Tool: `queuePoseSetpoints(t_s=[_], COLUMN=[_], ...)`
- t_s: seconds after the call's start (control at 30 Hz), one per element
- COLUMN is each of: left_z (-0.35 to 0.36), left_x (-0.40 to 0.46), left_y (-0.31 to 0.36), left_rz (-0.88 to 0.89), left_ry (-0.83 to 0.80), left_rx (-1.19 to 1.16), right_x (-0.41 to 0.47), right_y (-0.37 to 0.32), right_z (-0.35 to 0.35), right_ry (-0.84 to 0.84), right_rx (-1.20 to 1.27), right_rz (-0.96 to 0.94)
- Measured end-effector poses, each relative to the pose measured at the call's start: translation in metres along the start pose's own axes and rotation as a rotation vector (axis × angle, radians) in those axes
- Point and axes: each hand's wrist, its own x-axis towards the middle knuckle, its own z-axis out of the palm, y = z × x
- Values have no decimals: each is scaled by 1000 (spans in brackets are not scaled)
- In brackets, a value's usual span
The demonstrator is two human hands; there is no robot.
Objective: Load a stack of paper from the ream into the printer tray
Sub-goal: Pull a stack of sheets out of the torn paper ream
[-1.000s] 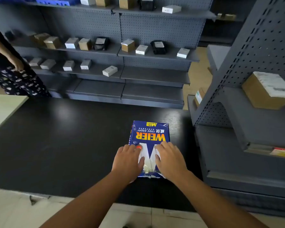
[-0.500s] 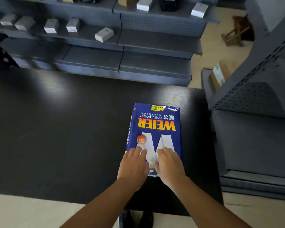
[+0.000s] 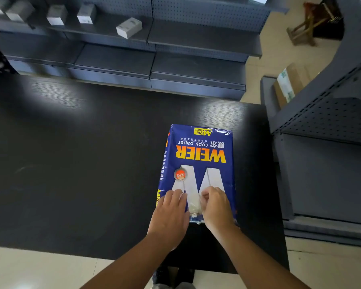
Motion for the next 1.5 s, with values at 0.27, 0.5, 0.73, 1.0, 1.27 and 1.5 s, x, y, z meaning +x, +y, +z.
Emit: queuePoseSetpoints(t_s=[0.27,0.5,0.73,1.0,1.27,1.5], left_z=[8,7,13,11,17,31], left_x=[-8,-7,-6,-11,-42,-44], left_y=[1,2,-2,3,5,5], left_rz=[34,98,49,37,23,2], left_ry=[-51,-113,-76,-83,-75,-69], left_rx=[23,149,114,126,127,181], right_x=[6,-8,-35,-85,-123,-127], right_y=[4,10,27,41,62,75], right_z=[7,9,-3,6,26,22], right_ry=[8,-88,-90,10,-64,-39], right_rx=[-49,-331,-397,-555,-439,-131], right_rz=[-57,-280,-403,-517,-485,-513])
